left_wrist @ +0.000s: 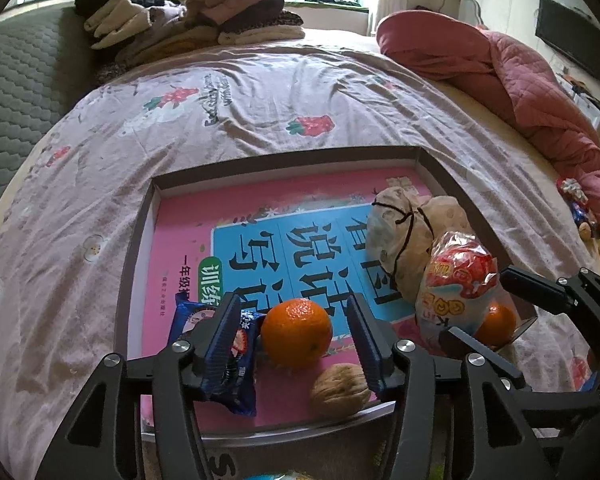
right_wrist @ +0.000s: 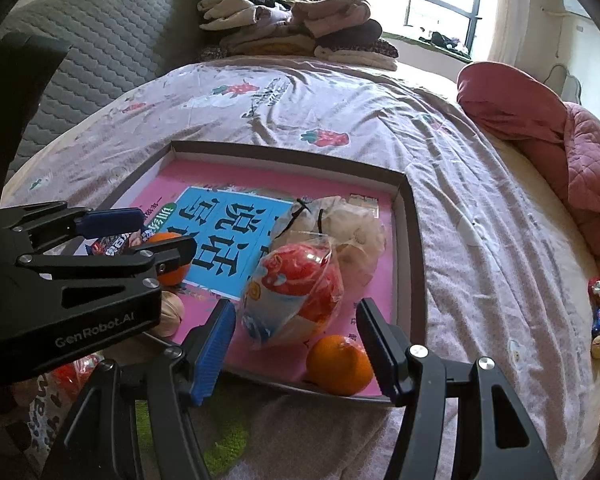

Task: Organize objects
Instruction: 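Open the left tool to drop the orange while the right tool releases the egg toy, then withdraw both open tools back from the tray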

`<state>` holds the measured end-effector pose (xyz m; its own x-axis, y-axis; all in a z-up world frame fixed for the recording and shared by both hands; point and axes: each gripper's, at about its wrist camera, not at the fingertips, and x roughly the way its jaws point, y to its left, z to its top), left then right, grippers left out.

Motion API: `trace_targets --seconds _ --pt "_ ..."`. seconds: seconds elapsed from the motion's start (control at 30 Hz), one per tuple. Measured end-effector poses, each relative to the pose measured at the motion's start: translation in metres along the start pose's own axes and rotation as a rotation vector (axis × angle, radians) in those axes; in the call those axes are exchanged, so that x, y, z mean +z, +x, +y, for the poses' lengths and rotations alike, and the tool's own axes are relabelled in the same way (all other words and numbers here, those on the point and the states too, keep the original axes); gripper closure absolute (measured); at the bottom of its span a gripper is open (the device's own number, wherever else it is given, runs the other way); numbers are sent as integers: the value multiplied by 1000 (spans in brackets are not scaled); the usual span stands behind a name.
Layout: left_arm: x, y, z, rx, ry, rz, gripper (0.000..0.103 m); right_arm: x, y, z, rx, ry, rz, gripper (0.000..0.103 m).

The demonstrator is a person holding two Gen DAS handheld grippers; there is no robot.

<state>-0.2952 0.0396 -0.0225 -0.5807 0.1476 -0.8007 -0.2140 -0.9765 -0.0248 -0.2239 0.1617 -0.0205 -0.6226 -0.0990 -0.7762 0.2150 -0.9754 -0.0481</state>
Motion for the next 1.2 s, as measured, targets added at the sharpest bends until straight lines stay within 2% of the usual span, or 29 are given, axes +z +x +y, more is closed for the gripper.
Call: trace_targets --seconds 0.2,0.33,0.6,1.2 --pt "-1 -10 1 7 -15 -11 42 5 -9 0 -6 -4 -19 41" --pt "0 -19 4 20 -28 -18 34 6 -16 0 -1 1 -33 41" --pt "-4 -42 7 41 -47 -46 30 8 -35 -2 4 25 -66 39" --pt "-15 -108 8 57 -77 -142 29 8 -88 7 -9 16 -160 38"
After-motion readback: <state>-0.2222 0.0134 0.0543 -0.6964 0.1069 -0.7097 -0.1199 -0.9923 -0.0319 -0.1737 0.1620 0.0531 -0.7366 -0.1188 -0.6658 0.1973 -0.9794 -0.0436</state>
